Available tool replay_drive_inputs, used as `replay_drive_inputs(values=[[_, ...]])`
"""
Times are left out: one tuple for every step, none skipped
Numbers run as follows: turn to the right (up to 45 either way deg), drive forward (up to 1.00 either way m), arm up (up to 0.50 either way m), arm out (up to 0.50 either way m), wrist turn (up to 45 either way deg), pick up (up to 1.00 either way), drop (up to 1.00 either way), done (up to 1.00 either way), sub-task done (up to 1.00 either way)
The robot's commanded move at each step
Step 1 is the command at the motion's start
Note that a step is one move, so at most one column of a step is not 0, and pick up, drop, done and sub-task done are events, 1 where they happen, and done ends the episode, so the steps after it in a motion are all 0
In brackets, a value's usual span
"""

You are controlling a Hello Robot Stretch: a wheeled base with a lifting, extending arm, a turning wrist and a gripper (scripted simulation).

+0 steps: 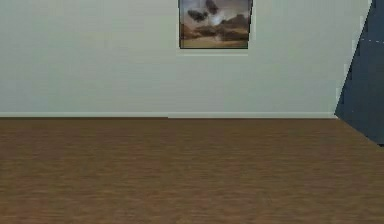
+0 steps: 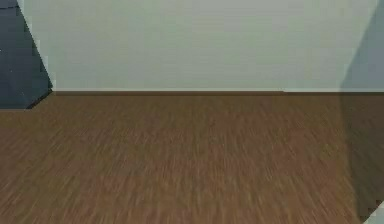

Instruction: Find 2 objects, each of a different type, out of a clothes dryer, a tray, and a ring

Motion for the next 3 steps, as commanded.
replay_drive_inputs(values=[[-42.0, 0.0, 0.0, 0.0, 0.0, 0.0, 0.0, 0.0, 0.0], [0.0, 0.3, 0.0, 0.0, 0.0, 0.0, 0.0, 0.0, 0.0], [-15.0, 0.0, 0.0, 0.0, 0.0, 0.0, 0.0, 0.0, 0.0]])
